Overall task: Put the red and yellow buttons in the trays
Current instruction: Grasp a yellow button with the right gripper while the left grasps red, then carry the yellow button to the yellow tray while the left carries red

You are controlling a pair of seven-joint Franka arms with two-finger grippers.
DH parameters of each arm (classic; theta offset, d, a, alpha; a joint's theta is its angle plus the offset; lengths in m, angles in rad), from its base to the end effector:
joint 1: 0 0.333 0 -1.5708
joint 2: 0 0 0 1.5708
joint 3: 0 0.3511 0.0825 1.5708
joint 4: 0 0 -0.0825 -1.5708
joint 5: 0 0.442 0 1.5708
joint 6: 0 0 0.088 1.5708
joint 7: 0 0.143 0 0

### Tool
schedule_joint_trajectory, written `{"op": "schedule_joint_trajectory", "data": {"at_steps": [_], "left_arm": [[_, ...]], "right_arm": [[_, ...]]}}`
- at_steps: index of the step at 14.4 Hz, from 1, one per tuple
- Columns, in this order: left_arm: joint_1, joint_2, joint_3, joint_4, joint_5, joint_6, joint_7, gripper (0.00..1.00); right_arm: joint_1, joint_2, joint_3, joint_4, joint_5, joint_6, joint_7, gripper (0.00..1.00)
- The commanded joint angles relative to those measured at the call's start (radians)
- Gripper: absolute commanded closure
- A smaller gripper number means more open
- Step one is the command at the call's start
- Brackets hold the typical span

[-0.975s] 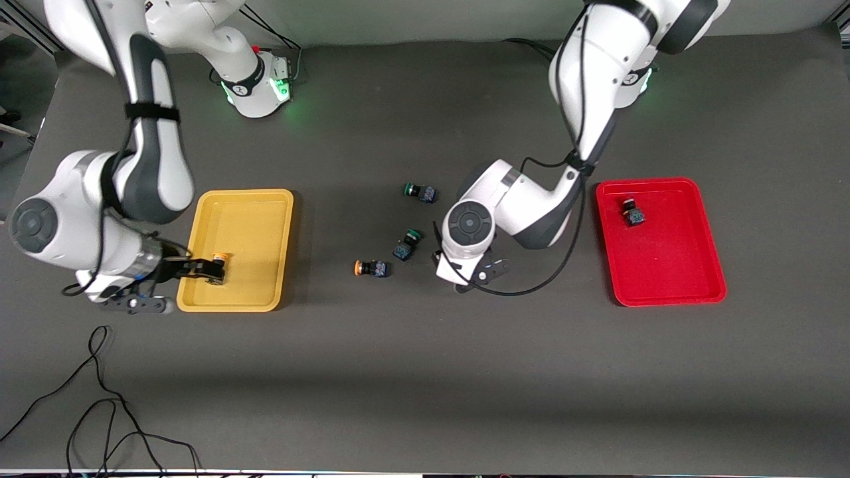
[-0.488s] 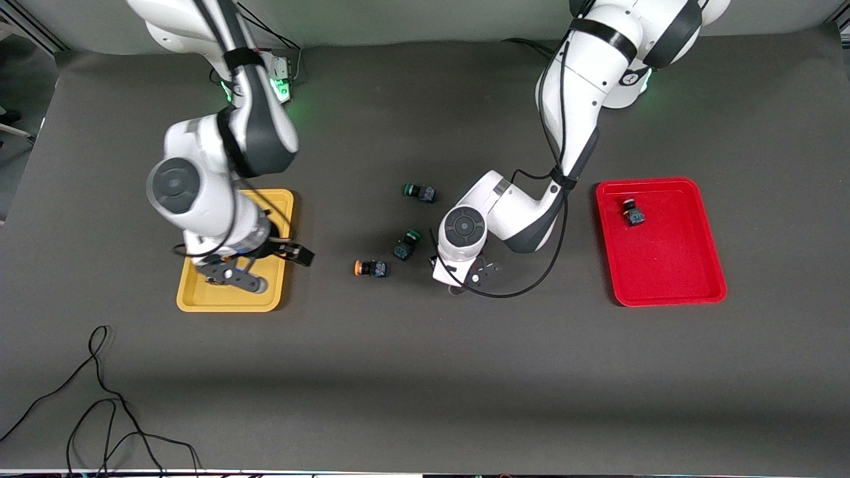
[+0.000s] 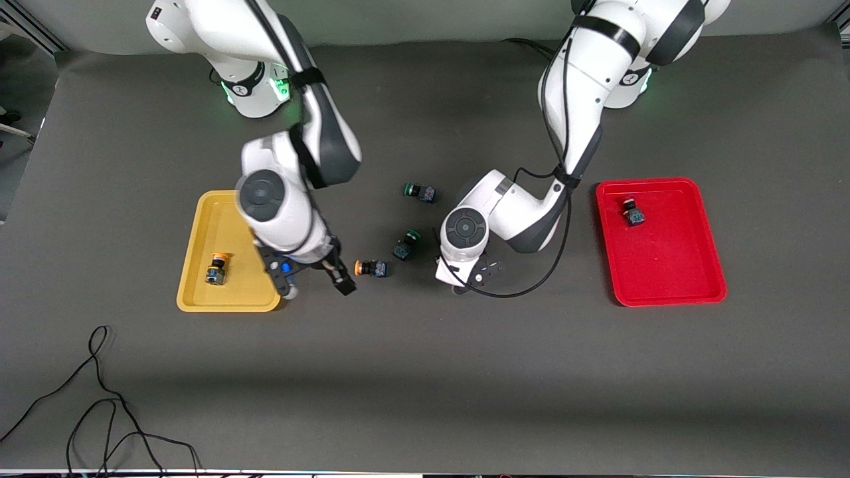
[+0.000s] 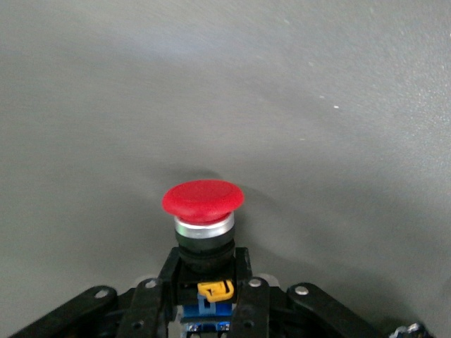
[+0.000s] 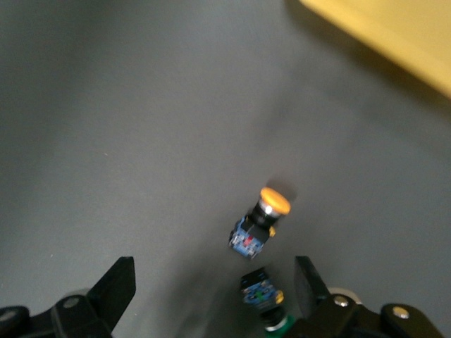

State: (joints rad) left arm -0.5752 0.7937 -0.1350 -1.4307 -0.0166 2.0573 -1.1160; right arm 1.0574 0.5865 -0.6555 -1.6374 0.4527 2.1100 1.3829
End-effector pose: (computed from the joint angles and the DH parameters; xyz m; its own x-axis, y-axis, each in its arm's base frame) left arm 0.5949 -0.4939 0.1659 0.8851 0.4335 -0.1691 0.4226 -0.9010 -0.0975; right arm 0.6488 0.3702 0.2966 0.4295 -0.9021 -0.0423 -0.9030 -0.4284 -0.0312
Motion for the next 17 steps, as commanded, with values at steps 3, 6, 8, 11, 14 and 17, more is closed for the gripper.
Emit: {"op": "schedule_joint_trajectory", "data": {"at_steps": [3, 6, 8, 11, 14, 17], "left_arm": [[0.156, -0.272, 0.006, -0.063, 0.004, -0.36, 0.287, 1.0], [0.295, -0.442, 0.011, -0.271, 0.047, -0.353, 0.537, 1.0], [0.398, -0.493, 0.012, -0.385, 0.078, -0.292, 0.699, 1.0], [0.544, -0.485, 0.012, -0.476, 0.188, -0.16, 0.896, 1.0], [0.659, -0.458, 0.012, -0.589, 0.231, 0.045, 1.036, 1.0], [0.728, -0.4, 0.012, -0.608, 0.283, 0.139, 1.094, 1.0]], "right_arm": [[-0.005, 0.127, 0.068, 0.042, 0.026, 0.03, 0.217, 0.0], [-0.005, 0.188, 0.082, 0.041, 0.047, 0.059, 0.229, 0.0], [-0.01, 0.213, 0.083, 0.039, 0.047, 0.08, 0.225, 0.0], [-0.011, 0.246, 0.108, 0.036, 0.081, 0.111, 0.214, 0.0], [-0.011, 0.257, 0.114, 0.036, 0.08, 0.13, 0.197, 0.24], [-0.013, 0.253, 0.123, 0.031, 0.081, 0.128, 0.105, 0.76]]}}
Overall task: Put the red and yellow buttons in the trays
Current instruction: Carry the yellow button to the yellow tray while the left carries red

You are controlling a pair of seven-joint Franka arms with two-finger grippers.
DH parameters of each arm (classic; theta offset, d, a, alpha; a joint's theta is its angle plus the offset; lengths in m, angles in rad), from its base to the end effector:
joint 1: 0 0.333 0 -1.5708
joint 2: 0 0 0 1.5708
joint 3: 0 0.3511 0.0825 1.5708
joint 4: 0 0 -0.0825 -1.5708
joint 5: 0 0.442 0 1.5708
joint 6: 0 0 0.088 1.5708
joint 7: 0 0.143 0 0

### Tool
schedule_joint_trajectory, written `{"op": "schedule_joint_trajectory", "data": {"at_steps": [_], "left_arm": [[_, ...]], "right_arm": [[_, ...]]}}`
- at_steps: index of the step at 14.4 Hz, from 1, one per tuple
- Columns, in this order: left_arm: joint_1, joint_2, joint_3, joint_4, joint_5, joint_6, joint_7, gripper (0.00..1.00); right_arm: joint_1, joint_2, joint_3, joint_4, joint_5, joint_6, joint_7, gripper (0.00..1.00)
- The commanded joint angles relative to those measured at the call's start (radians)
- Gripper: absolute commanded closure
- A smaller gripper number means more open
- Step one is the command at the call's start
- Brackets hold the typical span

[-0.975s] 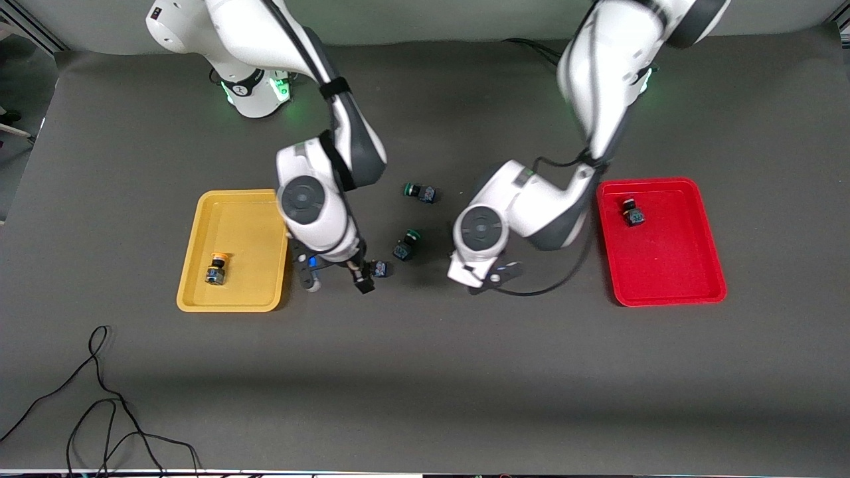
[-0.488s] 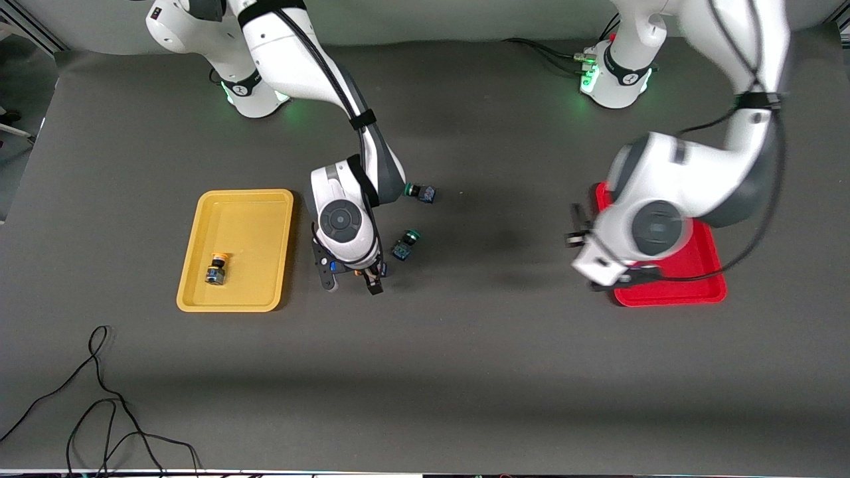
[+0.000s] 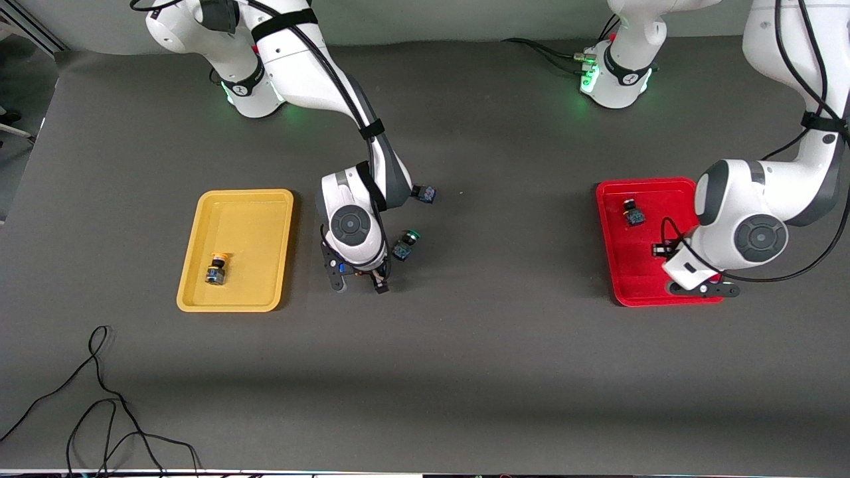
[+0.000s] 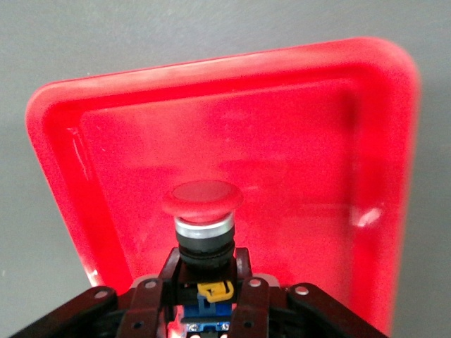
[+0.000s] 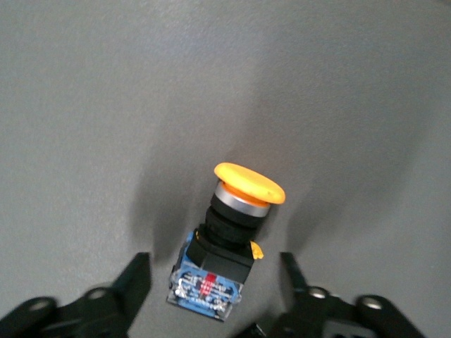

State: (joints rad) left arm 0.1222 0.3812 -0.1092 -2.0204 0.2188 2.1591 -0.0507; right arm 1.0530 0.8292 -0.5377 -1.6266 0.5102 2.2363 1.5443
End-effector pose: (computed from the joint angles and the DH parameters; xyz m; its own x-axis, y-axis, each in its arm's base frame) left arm 0.6184 0.0227 0.1994 0.9698 -0.0603 -0.2363 -0.0905 -0.9887 -0.1191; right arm 0.6112 0.4156 0.1258 0.3290 -0.9442 0.0156 -0.9424 -0.3272 0.0693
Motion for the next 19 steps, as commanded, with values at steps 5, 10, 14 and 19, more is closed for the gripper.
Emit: {"op": "schedule_joint_trajectory", "data": {"at_steps": [5, 10, 14, 19], "left_arm": [[0.066, 0.038, -0.015, -0.018, 0.064, 0.058, 0.048, 0.01], [0.05, -0.03, -0.026, 0.003, 0.054, -0.06, 0.046, 0.0], [-0.004, -0.175, -0.027, 0.006, 0.045, -0.156, 0.031, 0.0], [-0.023, -0.287, -0.041, 0.028, -0.047, -0.168, 0.044, 0.0]], "right_arm": [[-0.018, -0.019, -0.001, 0.027, 0.021, -0.059, -0.104, 0.92], [-0.054, -0.128, -0.037, 0.03, 0.005, -0.216, -0.217, 0.92], [-0.051, -0.269, -0.114, 0.016, -0.158, -0.374, -0.572, 0.91], [-0.051, -0.419, -0.339, -0.103, -0.21, -0.4, -1.317, 0.91]]}}
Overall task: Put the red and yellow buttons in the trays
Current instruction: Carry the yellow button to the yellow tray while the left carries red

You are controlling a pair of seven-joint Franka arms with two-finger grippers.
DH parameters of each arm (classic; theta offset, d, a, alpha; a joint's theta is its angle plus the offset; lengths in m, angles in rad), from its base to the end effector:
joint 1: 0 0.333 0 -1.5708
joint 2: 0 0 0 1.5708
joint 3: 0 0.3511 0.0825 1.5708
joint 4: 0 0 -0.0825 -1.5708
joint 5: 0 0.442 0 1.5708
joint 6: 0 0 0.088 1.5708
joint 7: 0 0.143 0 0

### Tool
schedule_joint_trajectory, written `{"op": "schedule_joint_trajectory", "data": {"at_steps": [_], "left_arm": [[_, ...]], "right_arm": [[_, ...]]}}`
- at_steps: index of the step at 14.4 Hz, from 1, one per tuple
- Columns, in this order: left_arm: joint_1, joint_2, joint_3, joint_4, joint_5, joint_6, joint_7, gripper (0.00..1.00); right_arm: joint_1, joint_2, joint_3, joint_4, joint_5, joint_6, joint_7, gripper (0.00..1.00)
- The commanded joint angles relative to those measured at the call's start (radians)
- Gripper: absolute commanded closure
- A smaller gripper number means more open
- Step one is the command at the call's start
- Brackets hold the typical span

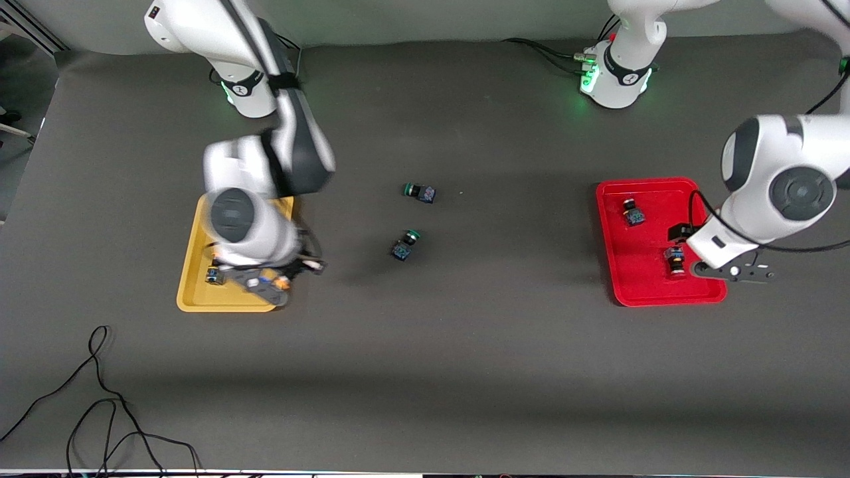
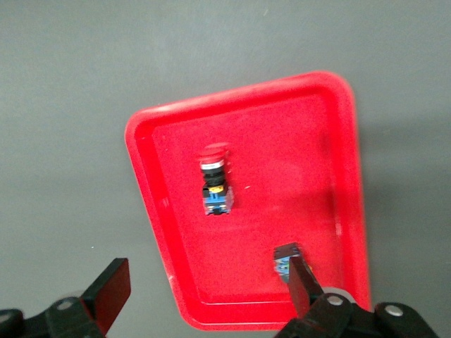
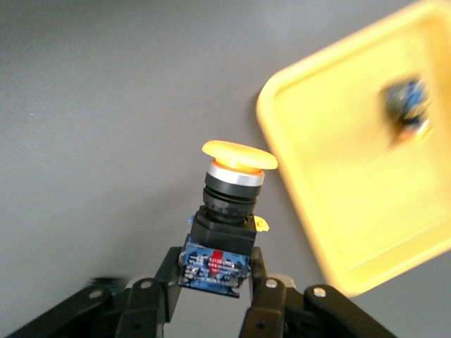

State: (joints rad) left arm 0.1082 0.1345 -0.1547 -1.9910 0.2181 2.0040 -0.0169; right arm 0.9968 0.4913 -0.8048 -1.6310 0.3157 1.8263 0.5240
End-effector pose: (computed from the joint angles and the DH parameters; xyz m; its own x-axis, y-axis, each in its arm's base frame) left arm 0.6195 -0.0074 0.3570 0.9849 -0.1214 -0.1234 -0.1411 -0.9760 -0.1660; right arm 0.6682 0.2259 0.3656 0.9160 -0.3914 -0.0878 -0.3809 -0.9174 0.1155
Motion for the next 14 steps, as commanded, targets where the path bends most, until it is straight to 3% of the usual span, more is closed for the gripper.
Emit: {"op": "schedule_joint_trajectory", "data": {"at_steps": [1, 4, 7, 9, 12, 14], "left_arm": [[-0.008, -0.052, 0.004, 0.004, -0.051, -0.013, 0.012, 0.0], [-0.027, -0.096, 0.001, 0.018, -0.052, -0.013, 0.011, 0.0], [-0.028, -0.145, 0.001, 0.02, -0.054, -0.013, 0.012, 0.0], [-0.028, -0.186, 0.001, 0.02, -0.063, -0.014, 0.012, 0.0], [-0.028, -0.249, 0.001, 0.031, -0.146, -0.06, 0.011, 0.0], [-0.031, -0.28, -0.012, 0.037, -0.152, -0.105, -0.003, 0.0]], "right_arm": [[0.005, -0.103, -0.114, -0.13, -0.014, 0.016, -0.415, 0.91], [0.005, -0.143, -0.192, -0.263, -0.004, 0.074, -0.701, 0.91], [0.014, -0.175, -0.198, -0.502, -0.001, 0.32, -0.834, 0.91], [0.02, -0.157, -0.182, -0.607, 0.011, 0.474, -0.838, 0.91], [0.019, -0.105, -0.139, -0.619, 0.075, 0.502, -0.881, 0.91], [0.005, -0.044, -0.071, -0.619, 0.153, 0.577, -0.949, 0.91]]}}
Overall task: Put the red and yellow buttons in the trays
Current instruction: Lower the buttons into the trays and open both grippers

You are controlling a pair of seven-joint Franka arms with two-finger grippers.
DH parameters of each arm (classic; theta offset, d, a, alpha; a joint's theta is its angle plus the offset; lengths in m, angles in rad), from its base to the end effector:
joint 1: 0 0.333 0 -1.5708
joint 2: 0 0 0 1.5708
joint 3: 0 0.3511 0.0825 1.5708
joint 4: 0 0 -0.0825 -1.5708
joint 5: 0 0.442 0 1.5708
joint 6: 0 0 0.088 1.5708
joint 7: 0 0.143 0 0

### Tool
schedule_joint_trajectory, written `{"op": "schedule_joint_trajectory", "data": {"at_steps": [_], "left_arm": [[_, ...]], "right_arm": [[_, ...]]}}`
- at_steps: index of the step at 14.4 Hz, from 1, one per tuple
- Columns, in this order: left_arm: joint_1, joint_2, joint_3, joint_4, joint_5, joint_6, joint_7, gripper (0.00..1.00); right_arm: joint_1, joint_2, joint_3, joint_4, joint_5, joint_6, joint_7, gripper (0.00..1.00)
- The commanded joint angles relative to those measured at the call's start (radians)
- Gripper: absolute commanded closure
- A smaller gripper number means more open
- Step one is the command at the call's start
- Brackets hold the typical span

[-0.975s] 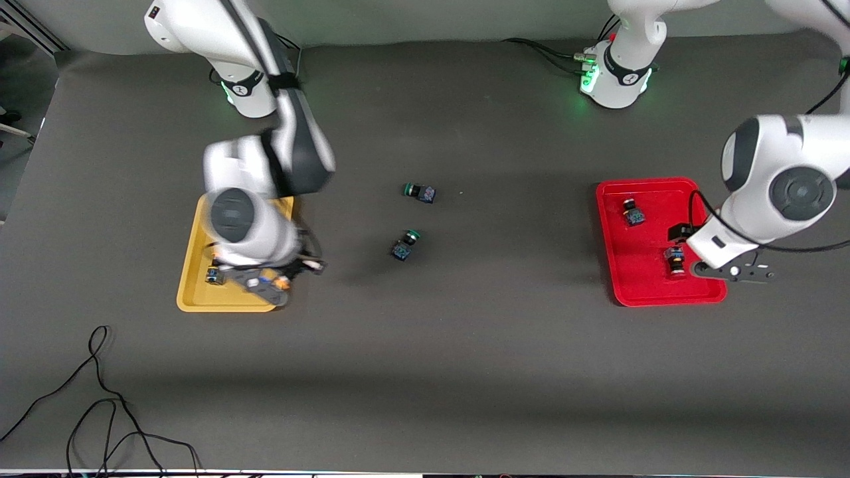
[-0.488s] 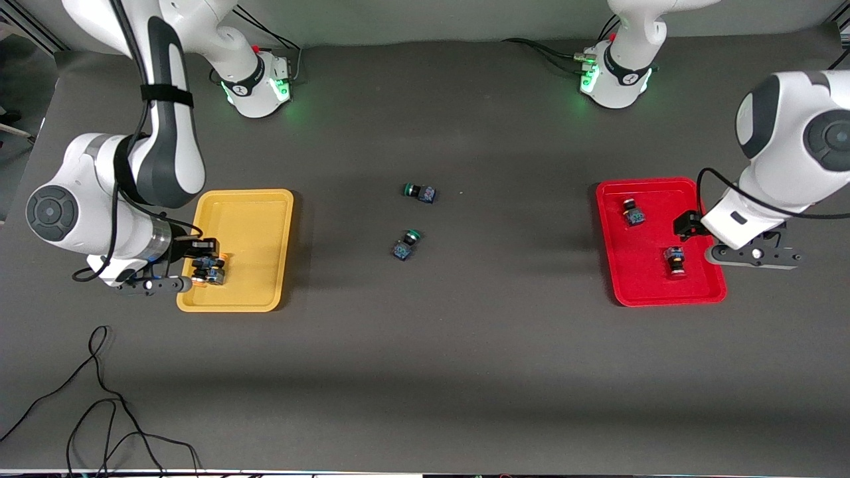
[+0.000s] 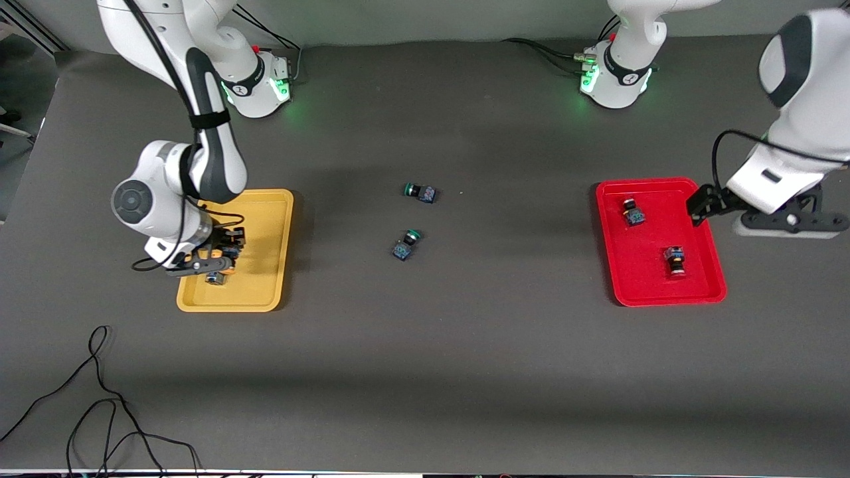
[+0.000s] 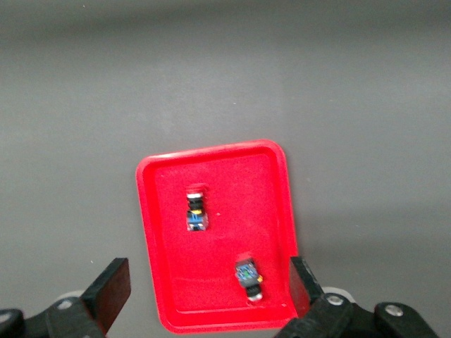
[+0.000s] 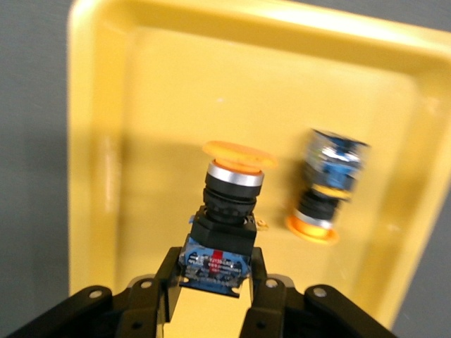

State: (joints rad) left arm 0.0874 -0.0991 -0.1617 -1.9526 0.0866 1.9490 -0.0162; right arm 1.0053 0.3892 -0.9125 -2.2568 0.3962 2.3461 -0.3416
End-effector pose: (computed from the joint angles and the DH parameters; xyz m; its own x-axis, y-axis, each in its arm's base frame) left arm 0.5952 -0.0380 0.5122 0.9915 -0.0904 0.0938 -0.0812 -0.9919 -0.0974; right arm 0.5611 0.0470 0.1964 0.9821 0.1513 -0.1120 0.1545 -0.9878 0.0211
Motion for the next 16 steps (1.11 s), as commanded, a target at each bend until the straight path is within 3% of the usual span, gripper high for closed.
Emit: {"op": "schedule_joint_trajectory", "data": {"at_steps": [1, 3, 4, 5, 6, 8, 10, 13, 16], "left_arm": [[-0.011, -0.059, -0.007, -0.002, -0.021, -0.064, -0.004, 0.0], [-0.012, -0.065, -0.009, 0.032, -0.021, -0.11, -0.004, 0.0], [-0.014, -0.06, -0.01, 0.061, -0.021, -0.139, -0.004, 0.0], [-0.018, -0.056, -0.01, 0.079, -0.021, -0.159, -0.004, 0.0], [-0.024, -0.057, -0.01, 0.083, -0.022, -0.162, -0.004, 0.0], [-0.026, -0.057, -0.01, 0.084, -0.024, -0.156, -0.002, 0.0], [-0.029, -0.051, -0.01, 0.081, -0.036, -0.145, -0.002, 0.0], [-0.025, -0.051, -0.005, 0.083, -0.09, -0.168, 0.018, 0.0], [-0.023, -0.053, -0.005, 0.086, -0.085, -0.283, 0.025, 0.0]], "right_arm": [[-0.005, 0.094, 0.041, 0.01, 0.126, 0.076, -0.13, 0.91], [-0.005, 0.152, 0.041, 0.016, 0.287, 0.084, -0.251, 0.91], [-0.005, 0.175, 0.043, 0.023, 0.347, 0.081, -0.279, 0.74], [-0.005, 0.187, 0.043, 0.042, 0.358, 0.07, -0.278, 0.28], [-0.008, 0.184, 0.041, 0.052, 0.359, 0.064, -0.266, 0.0], [-0.008, 0.174, 0.029, 0.086, 0.359, -0.014, -0.248, 0.0], [0.009, 0.174, -0.029, 0.127, 0.348, -0.103, -0.223, 0.0], [0.012, 0.149, -0.1, 0.248, 0.206, -0.278, -0.107, 0.0], [0.015, 0.134, -0.164, 0.449, 0.112, -0.551, 0.047, 0.0]]}}
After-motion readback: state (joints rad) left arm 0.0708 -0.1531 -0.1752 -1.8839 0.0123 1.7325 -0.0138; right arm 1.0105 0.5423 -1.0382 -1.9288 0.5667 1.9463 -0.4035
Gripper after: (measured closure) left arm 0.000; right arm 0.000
